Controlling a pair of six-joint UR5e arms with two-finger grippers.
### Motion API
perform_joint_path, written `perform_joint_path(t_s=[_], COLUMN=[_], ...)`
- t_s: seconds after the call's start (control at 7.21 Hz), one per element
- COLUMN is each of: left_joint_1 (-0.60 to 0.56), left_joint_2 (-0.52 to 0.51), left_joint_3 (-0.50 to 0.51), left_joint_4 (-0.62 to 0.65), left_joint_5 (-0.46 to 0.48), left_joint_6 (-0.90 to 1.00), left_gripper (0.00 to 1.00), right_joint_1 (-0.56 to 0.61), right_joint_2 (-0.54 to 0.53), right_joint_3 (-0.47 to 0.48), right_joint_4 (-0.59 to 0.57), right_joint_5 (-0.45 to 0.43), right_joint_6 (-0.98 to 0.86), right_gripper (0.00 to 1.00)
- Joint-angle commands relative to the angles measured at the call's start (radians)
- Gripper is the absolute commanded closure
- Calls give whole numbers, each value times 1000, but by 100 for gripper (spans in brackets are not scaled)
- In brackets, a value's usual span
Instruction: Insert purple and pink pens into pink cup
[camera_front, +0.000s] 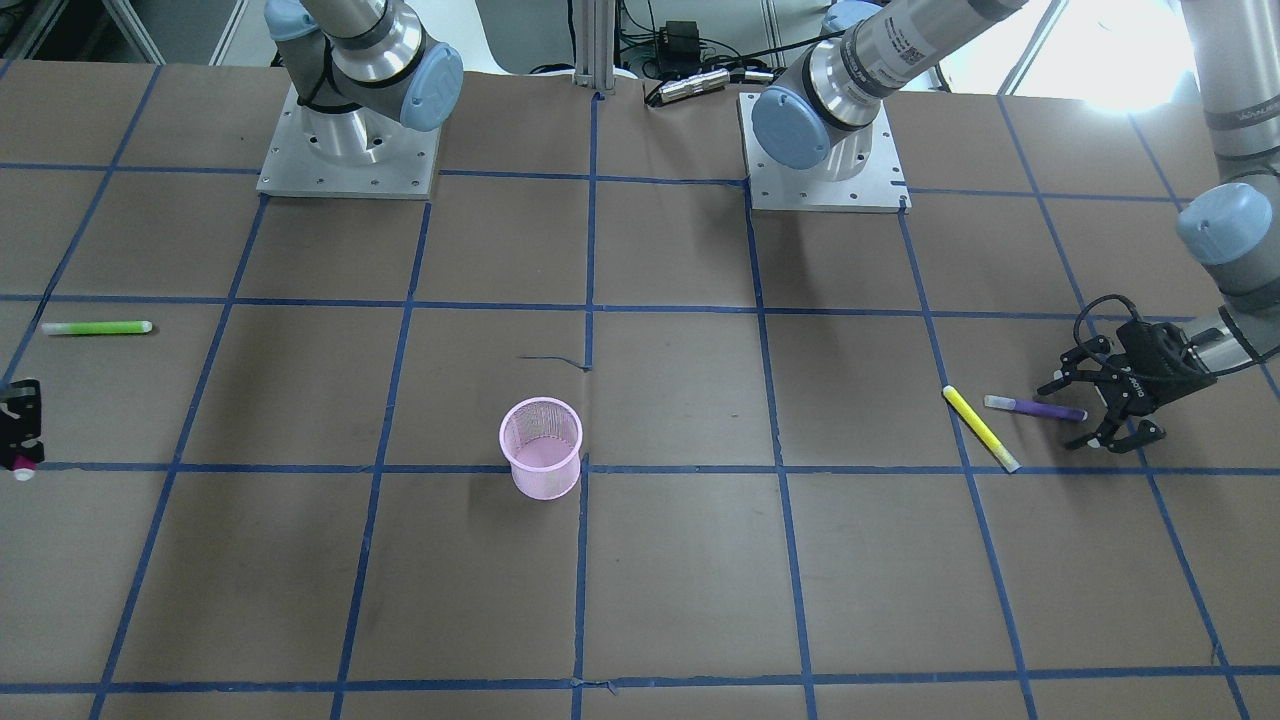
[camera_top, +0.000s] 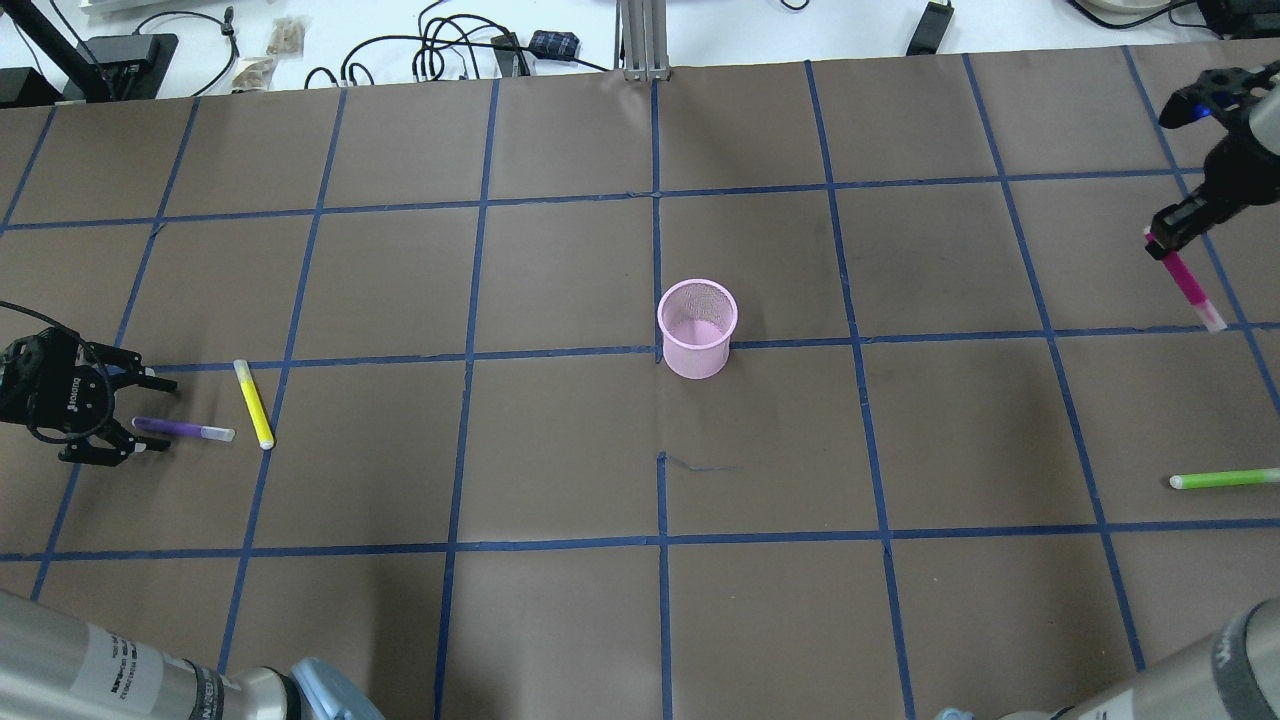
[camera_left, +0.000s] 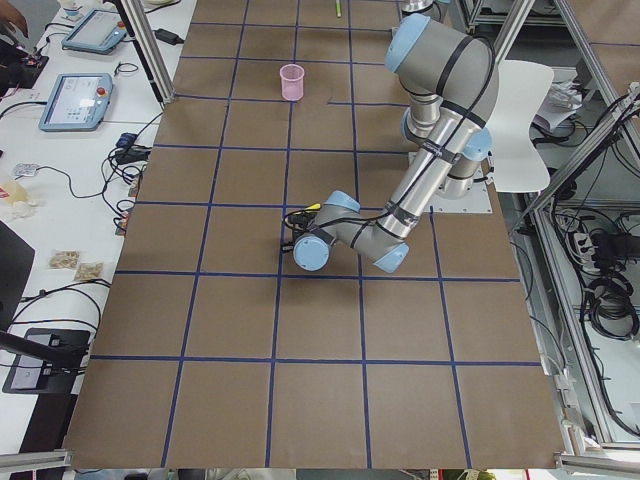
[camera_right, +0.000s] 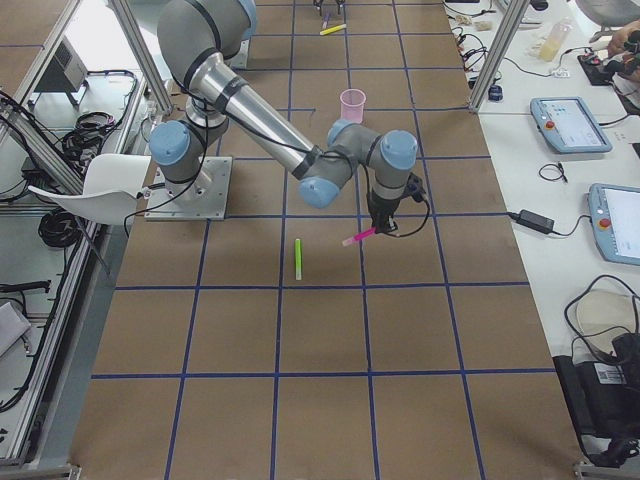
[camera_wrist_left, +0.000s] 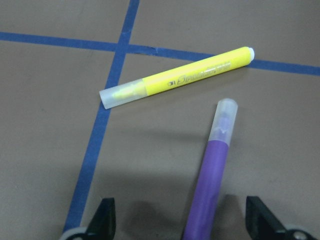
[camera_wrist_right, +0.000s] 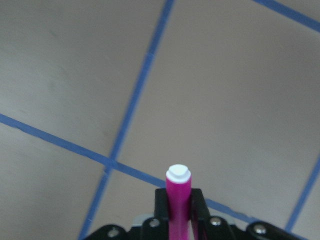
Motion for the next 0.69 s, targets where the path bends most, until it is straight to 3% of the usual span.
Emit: perform_joint_path(t_s=[0.0, 0.14, 0.28, 0.55], left_joint_1=[1, 1, 1, 1], left_joint_2=[0, 9, 14, 29], left_joint_3=[3, 2, 3, 13], left_joint_4=[-24, -25, -25, -29], left_joint_5=[-1, -1, -1, 0], left_joint_6=[-13, -20, -23, -40], left_gripper=[62, 89, 100, 100], right_joint_1=[180, 278, 407, 639], right_joint_2=[-63, -84, -98, -94], right_joint_3=[1, 3, 0, 1], right_joint_4=[28, 23, -12, -258], right_joint_5=[181, 238, 239, 218], right_joint_6=[145, 207, 352, 677], right_gripper=[100, 100, 100, 100])
